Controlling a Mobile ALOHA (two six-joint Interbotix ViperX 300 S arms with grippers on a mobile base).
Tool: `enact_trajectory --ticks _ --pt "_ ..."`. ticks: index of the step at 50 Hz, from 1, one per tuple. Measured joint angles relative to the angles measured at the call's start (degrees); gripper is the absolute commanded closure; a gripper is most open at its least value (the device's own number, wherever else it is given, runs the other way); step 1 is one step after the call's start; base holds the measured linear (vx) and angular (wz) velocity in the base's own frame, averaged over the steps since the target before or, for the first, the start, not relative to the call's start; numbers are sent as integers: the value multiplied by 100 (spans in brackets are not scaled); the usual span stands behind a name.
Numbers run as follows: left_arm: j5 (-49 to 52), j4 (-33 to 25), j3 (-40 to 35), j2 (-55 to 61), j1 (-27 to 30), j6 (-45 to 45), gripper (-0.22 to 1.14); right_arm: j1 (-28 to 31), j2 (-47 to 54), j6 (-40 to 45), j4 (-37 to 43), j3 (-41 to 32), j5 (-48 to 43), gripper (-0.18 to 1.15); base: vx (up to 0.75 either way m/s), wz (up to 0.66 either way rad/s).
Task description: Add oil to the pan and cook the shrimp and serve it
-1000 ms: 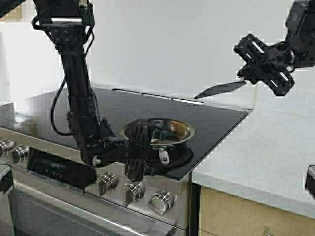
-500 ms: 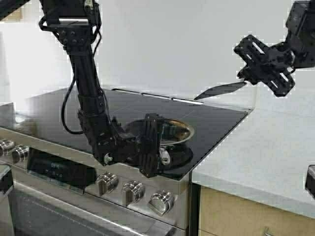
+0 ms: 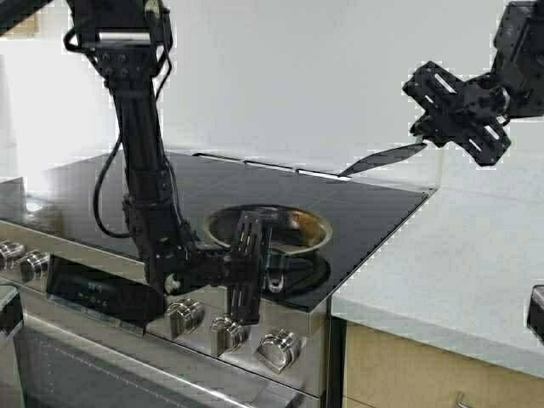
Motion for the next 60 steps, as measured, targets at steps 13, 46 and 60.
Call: enact_trajectory --ticks 13,46,60 --pt "97 26 589 -360 35 185 88 149 -9 -387 18 0 281 90 0 0" --pt "2479 1090 1248 -1749 123 1345 88 1538 721 -5836 2268 -1169 185 90 0 0" --pt "2610 1134 1248 -1793 132 1345 88 2030 1652 -6803 3858 -2030 -272 90 0 0"
